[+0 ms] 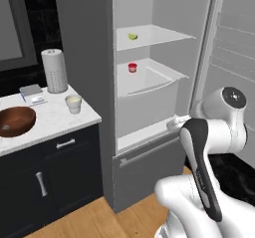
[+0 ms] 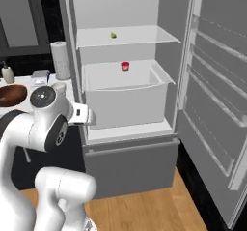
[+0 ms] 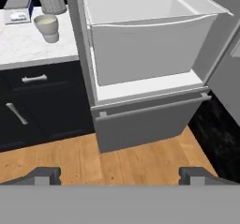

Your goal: Grab a lemon wedge from the fridge and one ice cube from the ice bowl, and put them in the glass of lemonade.

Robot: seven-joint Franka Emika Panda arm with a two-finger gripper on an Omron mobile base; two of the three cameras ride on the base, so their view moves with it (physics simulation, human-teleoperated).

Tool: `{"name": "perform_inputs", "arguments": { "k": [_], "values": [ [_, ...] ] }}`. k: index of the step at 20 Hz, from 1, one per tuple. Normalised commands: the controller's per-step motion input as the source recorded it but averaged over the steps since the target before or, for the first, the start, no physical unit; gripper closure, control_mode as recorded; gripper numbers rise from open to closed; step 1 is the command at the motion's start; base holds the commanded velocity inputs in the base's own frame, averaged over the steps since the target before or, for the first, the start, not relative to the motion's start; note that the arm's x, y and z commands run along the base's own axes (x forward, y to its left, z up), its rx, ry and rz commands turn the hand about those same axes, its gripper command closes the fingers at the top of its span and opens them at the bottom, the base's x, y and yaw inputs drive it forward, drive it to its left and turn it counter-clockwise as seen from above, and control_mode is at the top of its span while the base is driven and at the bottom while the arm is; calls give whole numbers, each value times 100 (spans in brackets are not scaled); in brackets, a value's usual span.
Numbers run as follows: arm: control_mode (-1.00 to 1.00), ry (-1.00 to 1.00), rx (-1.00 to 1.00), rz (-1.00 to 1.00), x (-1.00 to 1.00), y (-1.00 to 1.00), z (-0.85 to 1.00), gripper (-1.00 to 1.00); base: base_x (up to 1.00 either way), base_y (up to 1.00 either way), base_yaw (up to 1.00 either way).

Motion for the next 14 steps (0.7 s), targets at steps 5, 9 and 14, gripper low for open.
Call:
{"name": "perform_inputs", "arguments": {
  "k": [5, 9, 14],
  "values": [
    [100, 0, 0, 0, 0, 0, 0, -100, 94, -90, 34],
    [100, 0, 0, 0, 0, 0, 0, -100, 90, -60, 36],
    [100, 0, 0, 0, 0, 0, 0, -100, 85, -34, 30]
  ]
}}
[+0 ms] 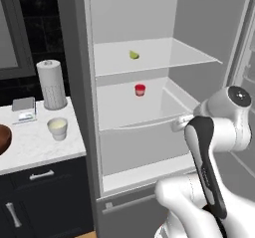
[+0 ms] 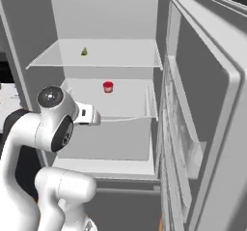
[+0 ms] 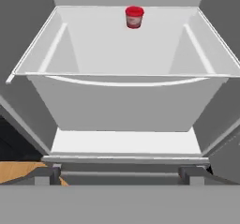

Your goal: Grab a lemon wedge from the fridge and one ice cube from the ice bowl, and put them in the glass of lemonade.

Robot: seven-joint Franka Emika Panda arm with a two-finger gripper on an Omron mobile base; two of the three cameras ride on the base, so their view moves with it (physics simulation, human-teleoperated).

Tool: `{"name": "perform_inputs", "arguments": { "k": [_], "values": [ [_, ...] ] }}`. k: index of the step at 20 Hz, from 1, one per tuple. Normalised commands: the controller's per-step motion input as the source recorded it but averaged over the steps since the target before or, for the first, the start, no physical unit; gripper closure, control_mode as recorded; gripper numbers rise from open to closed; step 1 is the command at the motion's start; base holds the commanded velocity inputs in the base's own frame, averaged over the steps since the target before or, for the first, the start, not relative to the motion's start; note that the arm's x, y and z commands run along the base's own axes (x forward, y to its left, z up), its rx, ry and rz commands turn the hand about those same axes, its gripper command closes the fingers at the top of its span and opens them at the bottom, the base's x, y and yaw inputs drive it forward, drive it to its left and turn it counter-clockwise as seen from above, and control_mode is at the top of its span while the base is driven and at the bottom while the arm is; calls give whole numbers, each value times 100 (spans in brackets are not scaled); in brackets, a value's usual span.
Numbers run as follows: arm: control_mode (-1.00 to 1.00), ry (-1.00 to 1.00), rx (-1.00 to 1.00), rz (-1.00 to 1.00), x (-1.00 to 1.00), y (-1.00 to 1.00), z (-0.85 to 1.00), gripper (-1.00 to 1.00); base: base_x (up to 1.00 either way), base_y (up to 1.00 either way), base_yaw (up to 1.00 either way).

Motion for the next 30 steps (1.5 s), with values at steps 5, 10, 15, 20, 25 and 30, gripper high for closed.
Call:
{"name": "perform_inputs", "arguments": {
  "k": [5, 10, 15, 20, 25, 30],
  "values": [
    [100, 0, 0, 0, 0, 0, 0, -100, 23, -17, 18],
    [-100, -13, 1, 9, -26, -1, 5, -100, 0, -2, 3],
    [-100, -27, 4, 7, -19, 0, 21, -100, 0, 0, 0],
    [-100, -35, 16, 0, -34, 0, 50, -100, 0, 0, 0],
    [-100, -34, 3, 0, -14, 12, 100, -100, 0, 0, 0],
    [-100, 3, 0, 0, 34, 33, 100, -100, 0, 0, 0]
  ]
}}
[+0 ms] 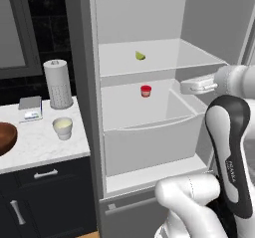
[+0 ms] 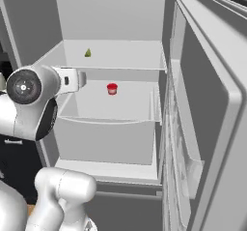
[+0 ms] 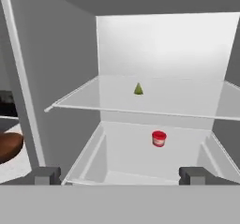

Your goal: Grab a lemon wedge from the fridge and one ice cube from the ice bowl, and put them in the glass of lemonade.

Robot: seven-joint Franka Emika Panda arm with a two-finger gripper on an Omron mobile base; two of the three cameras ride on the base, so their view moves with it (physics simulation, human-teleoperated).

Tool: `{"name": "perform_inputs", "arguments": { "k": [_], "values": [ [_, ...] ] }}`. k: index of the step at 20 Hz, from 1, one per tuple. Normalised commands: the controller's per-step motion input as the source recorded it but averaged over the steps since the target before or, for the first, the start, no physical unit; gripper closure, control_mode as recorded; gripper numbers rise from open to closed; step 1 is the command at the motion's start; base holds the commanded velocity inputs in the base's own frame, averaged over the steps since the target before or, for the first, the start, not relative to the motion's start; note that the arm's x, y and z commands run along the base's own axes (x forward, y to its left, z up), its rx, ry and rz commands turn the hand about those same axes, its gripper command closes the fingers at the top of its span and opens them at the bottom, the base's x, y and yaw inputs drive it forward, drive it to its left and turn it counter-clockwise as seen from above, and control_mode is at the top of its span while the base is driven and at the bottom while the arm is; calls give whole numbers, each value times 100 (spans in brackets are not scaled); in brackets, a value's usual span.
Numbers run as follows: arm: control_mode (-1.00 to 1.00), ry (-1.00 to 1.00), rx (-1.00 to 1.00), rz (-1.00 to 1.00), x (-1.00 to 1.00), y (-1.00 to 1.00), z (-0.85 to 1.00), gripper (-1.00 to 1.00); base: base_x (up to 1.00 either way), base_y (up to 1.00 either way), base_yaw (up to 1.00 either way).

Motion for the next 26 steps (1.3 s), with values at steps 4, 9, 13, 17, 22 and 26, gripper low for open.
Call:
{"name": "perform_inputs", "arguments": {
  "k": [4, 9, 13, 17, 22, 26],
  "values": [
    [-100, 23, 0, 0, 100, 24, 63, -100, 0, 0, 0],
    [-100, 18, 0, 0, 80, 7, 5, -100, 0, 0, 0],
    [-100, 13, -5, 0, 53, 25, -30, -100, 0, 0, 0],
    [-100, 1, -4, 0, 65, 20, -36, -100, 0, 0, 0],
    [-100, 1, -5, 0, 92, 16, -15, -100, 0, 0, 0],
    [-100, 0, -2, 0, 99, 10, -13, -100, 0, 0, 0]
  ]
}}
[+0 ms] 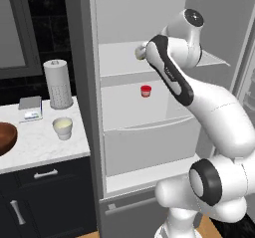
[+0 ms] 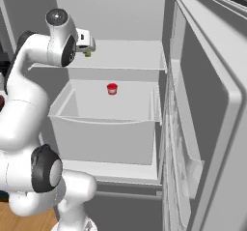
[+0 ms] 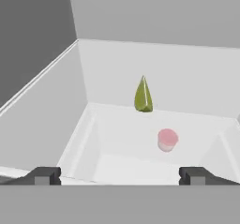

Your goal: Grab a lemon wedge from the fridge and one ice cube from the ice bowl, and put them in the glass of lemonade.

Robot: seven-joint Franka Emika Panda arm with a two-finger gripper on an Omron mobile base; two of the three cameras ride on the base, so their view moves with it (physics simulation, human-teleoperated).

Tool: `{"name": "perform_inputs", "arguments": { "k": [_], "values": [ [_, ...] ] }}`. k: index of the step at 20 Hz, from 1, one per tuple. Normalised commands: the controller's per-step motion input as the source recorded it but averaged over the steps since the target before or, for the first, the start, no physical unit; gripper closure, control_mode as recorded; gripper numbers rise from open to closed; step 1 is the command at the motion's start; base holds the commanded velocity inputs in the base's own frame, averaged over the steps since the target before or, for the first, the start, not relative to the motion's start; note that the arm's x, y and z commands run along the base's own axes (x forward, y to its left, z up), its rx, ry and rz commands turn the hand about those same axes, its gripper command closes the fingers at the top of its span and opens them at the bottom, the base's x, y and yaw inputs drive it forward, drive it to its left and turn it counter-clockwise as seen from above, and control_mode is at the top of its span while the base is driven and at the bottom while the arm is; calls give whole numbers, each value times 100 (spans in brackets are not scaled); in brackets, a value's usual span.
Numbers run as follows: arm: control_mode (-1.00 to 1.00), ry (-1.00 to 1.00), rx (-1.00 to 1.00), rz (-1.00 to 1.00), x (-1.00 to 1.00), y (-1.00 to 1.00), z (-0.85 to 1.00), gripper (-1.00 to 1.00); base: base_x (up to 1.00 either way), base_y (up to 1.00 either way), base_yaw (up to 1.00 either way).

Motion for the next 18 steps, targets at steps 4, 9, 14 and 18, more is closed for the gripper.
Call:
{"name": "perform_inputs", "arguments": {
  "k": [4, 9, 14, 18],
  "values": [
    [-100, 11, -1, 0, 95, 11, 0, -100, 0, 0, 0],
    [-100, 11, -2, 0, 51, 5, -2, -100, 0, 0, 0],
    [-100, 3, -3, 0, 3, -1, -19, -100, 0, 0, 0],
    [-100, 0, -1, 0, 1, 0, -56, -100, 0, 0, 0]
  ]
}}
